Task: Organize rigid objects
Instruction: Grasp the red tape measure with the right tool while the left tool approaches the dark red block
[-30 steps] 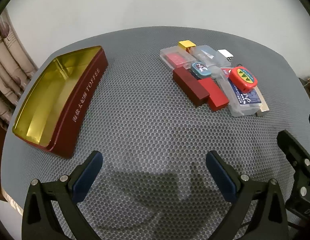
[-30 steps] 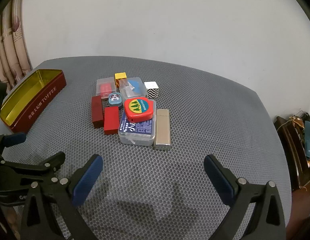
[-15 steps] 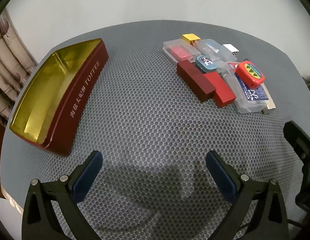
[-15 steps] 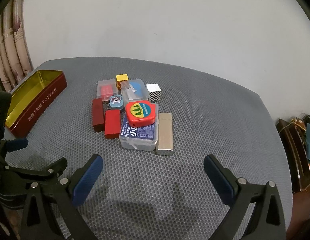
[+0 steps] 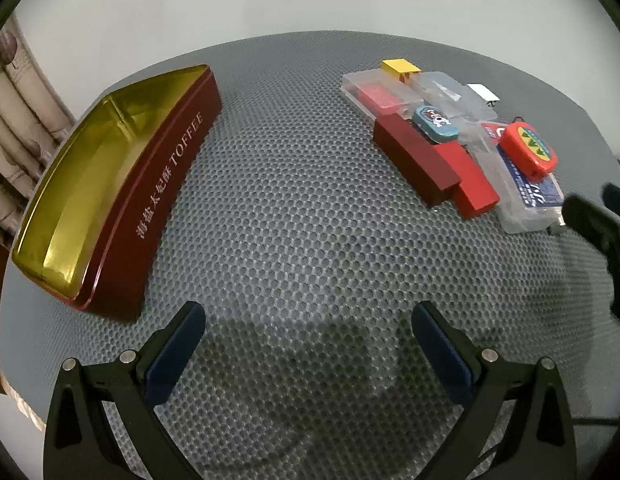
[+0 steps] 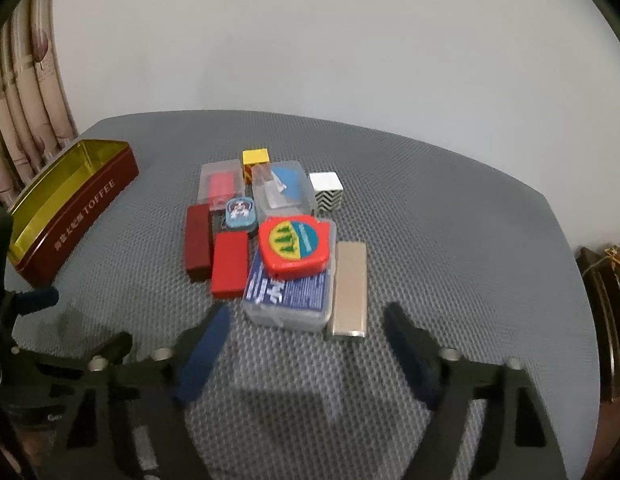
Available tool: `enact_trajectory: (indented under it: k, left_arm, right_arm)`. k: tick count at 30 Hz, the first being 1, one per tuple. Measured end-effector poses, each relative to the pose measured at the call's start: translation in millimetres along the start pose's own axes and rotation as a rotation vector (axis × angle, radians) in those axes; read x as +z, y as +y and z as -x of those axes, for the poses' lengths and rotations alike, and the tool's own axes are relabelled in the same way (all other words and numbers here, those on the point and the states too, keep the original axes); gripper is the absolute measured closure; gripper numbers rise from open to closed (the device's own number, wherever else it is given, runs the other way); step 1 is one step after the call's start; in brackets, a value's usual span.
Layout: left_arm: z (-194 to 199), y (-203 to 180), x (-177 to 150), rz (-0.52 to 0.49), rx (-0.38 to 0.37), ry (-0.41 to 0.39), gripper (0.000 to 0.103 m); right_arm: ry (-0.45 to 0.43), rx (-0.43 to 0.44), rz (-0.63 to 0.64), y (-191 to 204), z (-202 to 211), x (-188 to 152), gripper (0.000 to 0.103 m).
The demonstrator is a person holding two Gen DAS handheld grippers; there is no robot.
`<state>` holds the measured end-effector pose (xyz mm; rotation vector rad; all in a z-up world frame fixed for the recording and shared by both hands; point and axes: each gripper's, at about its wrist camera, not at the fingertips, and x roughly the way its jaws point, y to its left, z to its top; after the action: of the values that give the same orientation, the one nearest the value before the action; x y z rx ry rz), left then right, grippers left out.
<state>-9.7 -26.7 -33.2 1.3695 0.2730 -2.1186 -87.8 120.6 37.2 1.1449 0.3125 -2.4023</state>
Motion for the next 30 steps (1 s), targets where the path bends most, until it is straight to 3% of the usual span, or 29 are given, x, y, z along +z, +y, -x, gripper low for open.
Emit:
enact_trajectory:
  k: [11, 14, 26, 30]
  left_arm:
    - [-15.5, 7.1, 11.8, 0.028, -0.019, 0.043, 0.001]
    - [-20.7, 10.9, 16.9, 0.046, -0.027, 0.056, 0.001]
    - [-23.3, 8.6, 28.4, 0.047, 0.012, 0.069, 0.002]
    - [-19.6, 7.3, 33.4, 0.049, 0.021, 0.065, 0.002]
  right_arm:
    - [0.007, 0.03, 0.037, 2.5, -41.7, 28.4, 0.035]
    - [0.026, 0.052, 0.036, 1.2, -51.7, 29.9, 0.046]
    - [-0.013, 0.115, -0.014, -5.5, -58.3, 28.3, 0.047]
    - [-0.032, 0.124, -0.034, -11.5, -56.6, 26.5, 0.056]
